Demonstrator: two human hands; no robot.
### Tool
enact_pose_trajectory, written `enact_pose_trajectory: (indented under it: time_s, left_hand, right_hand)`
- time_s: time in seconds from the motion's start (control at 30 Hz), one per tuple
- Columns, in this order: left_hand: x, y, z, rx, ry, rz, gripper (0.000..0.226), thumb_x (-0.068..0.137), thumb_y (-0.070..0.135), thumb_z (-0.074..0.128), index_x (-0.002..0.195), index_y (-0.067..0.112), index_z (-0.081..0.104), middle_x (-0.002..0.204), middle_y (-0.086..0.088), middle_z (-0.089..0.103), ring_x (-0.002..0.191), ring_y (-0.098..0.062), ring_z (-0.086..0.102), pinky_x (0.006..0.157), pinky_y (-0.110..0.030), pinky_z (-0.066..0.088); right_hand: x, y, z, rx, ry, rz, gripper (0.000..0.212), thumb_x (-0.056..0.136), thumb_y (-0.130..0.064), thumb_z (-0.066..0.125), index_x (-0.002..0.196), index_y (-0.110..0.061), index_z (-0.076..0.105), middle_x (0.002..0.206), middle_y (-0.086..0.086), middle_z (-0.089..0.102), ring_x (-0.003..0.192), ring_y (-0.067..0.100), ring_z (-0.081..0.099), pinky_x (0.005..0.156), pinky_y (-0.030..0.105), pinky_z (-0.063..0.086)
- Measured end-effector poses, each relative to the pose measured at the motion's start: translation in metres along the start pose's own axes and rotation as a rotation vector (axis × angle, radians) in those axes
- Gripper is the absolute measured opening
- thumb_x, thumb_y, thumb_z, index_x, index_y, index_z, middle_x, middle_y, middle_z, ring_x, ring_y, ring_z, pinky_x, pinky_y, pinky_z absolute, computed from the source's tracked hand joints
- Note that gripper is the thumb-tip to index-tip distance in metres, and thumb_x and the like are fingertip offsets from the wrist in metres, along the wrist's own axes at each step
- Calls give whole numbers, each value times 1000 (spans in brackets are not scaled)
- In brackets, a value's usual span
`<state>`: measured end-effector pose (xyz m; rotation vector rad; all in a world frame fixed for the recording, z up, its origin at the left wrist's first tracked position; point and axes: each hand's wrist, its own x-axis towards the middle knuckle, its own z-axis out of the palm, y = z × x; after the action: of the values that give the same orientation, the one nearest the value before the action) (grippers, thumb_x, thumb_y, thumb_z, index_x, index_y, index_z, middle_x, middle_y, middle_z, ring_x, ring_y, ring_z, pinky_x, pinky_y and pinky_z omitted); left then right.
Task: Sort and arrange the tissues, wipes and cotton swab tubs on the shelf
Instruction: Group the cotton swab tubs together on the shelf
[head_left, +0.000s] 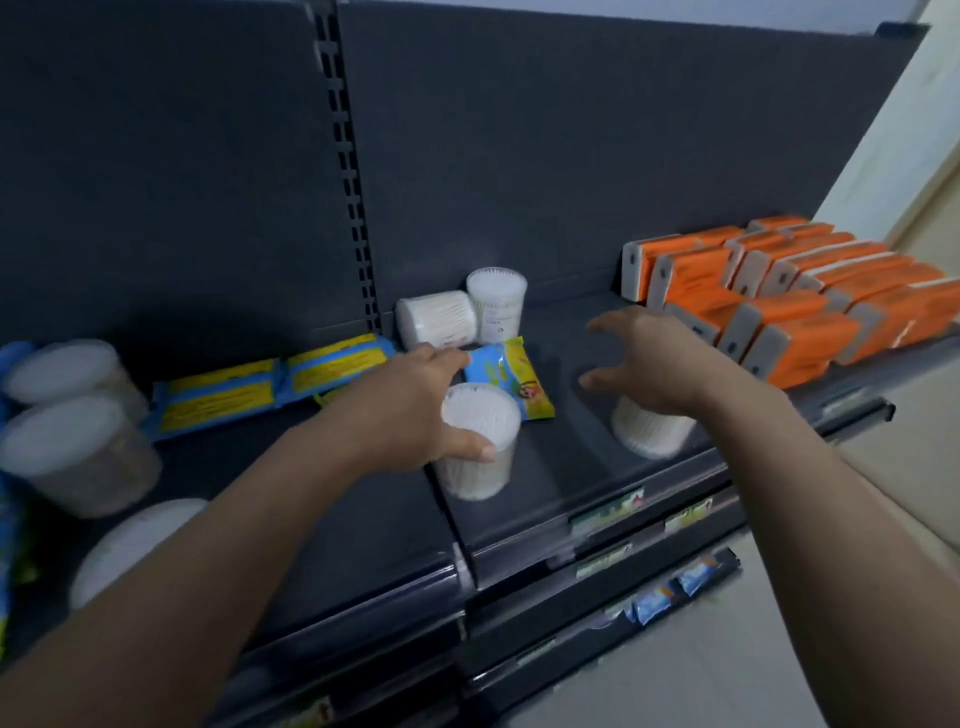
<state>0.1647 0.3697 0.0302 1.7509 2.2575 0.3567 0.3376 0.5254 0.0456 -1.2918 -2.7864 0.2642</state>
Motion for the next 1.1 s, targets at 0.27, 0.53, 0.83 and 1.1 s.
enact_pose_trajectory:
  time_s: [0.27, 0.53, 0.83, 1.1]
  left_hand:
    - [15, 36, 32, 3, -36, -323, 80, 61, 58, 72, 128, 35, 36, 127, 3, 41, 108, -22, 49, 89, -39, 46]
    - [30, 54, 30, -119, 157, -211, 80, 67, 46, 70, 136, 34, 32, 129, 6, 38, 113, -16, 45, 82, -26, 35]
    - [96, 76, 43, -189, 27, 33, 91, 66, 39, 77, 141, 21, 28, 140, 2, 35, 126, -16, 38, 101, -25, 32]
    - [128, 83, 53, -156, -40, 82, 88, 68, 26, 76, 142, 24, 29, 140, 5, 29, 127, -14, 35, 93, -17, 27]
  right_hand:
    - [19, 71, 4, -102, -278, -28, 89, 77, -54, 66, 148, -26, 20, 154, 7, 21, 139, 35, 18, 111, 48, 26]
    - [30, 79, 9, -28, -346, -43, 87, 70, -37, 76, 142, -18, 31, 141, 11, 40, 126, 31, 43, 98, 38, 42]
    - [34, 101, -8, -1, -267, 46, 87, 69, -37, 77, 141, -31, 27, 137, 9, 30, 124, 33, 40, 99, 42, 42]
    - [56, 110, -7, 48, -235, -8, 94, 69, -35, 78, 145, -27, 23, 139, 6, 35, 124, 29, 43, 96, 37, 43]
